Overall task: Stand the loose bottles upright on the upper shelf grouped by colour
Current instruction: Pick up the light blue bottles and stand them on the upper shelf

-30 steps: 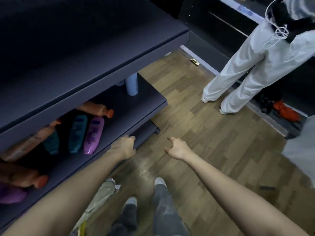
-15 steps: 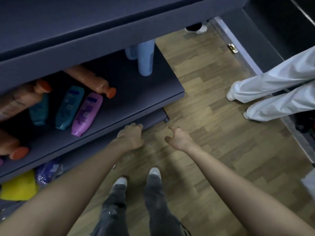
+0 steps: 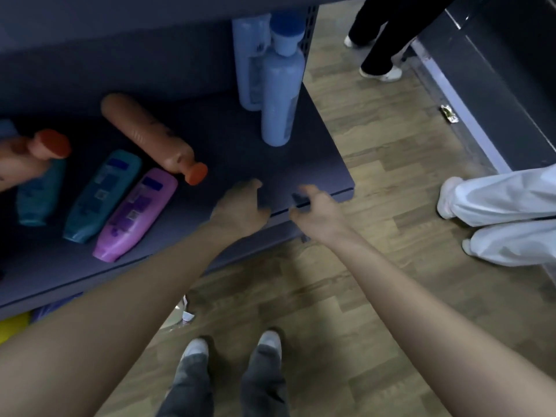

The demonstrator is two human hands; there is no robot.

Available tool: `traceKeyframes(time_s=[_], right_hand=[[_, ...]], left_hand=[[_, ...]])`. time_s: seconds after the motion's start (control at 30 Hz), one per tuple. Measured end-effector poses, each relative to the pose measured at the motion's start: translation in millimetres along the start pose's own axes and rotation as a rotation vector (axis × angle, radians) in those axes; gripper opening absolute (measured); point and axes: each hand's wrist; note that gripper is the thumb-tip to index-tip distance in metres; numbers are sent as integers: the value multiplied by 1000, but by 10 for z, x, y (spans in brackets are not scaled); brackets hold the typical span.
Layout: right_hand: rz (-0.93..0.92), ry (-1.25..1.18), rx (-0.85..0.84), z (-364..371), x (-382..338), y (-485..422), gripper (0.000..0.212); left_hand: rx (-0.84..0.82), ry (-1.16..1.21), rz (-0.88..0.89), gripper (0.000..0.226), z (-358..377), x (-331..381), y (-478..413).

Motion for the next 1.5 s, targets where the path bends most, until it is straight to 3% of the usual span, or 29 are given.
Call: traceKeyframes(time_s=[0.57,0.67,0.83,1.07,1.2,1.3,1.37,1.5], right_hand=[[-318,-54,266,-119,-16,-1077,48],[-332,-134,295,-148,-99,-1237,61],[-310,-467,303,-201,-296,-1407,90],[-222,-604,284,-253,-397,-1402,86],[-202,-697,372,-259,-442,-1274,76],[-231,-773,465,-210,-418,-1079,89],[-209,-841,489,-193,-386,-937,83],[-100,-1126,451,-258,-287,-661,31]], left_hand=[[378,517,155,78,-99,323,-797],[403,577,165,83,-199,352,-903],[324,659,230,82,-328,401,-916],[250,717,273,82,-303,377,-847],[223,690,308,77,-263,348,-731],[185,646,309,81,-201,305,-658],[159,617,286,84,-203,296,-605],[107,466,254,76,-311,303,-425]])
Point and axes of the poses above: each hand's wrist, its own y-axis away from the middle knuckle, its own z-axis out of the palm, x = y × z, and after that the axes turned 6 degrees about -z, right-handed
